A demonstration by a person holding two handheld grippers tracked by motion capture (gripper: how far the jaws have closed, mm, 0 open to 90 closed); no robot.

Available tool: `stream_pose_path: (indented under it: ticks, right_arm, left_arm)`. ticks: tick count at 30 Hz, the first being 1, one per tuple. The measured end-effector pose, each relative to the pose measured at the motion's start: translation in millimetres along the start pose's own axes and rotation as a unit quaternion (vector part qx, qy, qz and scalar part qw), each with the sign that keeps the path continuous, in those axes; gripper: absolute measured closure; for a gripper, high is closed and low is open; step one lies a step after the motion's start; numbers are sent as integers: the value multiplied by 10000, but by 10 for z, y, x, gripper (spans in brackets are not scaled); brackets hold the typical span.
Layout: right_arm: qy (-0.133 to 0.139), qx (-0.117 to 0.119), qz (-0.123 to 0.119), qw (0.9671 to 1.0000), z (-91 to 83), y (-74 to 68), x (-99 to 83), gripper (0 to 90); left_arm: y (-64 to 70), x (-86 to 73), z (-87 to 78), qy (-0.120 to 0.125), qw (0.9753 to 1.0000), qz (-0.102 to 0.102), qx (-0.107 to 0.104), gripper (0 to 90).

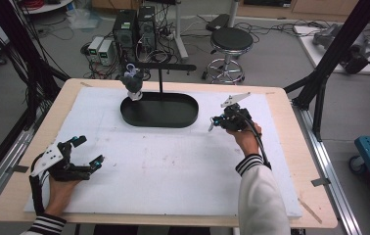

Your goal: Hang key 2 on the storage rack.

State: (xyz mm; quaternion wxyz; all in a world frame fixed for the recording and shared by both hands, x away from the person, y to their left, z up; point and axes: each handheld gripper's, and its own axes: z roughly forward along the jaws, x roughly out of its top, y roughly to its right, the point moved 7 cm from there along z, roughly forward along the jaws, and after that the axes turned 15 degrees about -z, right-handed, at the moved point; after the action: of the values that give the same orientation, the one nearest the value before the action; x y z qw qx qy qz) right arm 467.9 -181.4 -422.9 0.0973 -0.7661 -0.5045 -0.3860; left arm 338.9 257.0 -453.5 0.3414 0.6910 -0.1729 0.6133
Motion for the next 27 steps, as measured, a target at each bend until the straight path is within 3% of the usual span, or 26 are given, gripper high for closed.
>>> stream_pose_path:
  ticks: [5,10,19,27]
  right_arm:
    - [477,13,93,9988,-71,2,146,885]
    - [958,5,208,9952,-132,20,255,885]
    - [1046,-29,264,9942,-194,69,301,885]
    - [1296,-111,216,9913,-311,144,576,884]
  left_arm:
    - [0,0,0,3,10000,-4,6,20]
    - [1,0,0,-1,10000,10,0,20]
    - [1,0,0,2,10000,8,2,20]
    - [1,1,0,15,10000,-10,10,20]
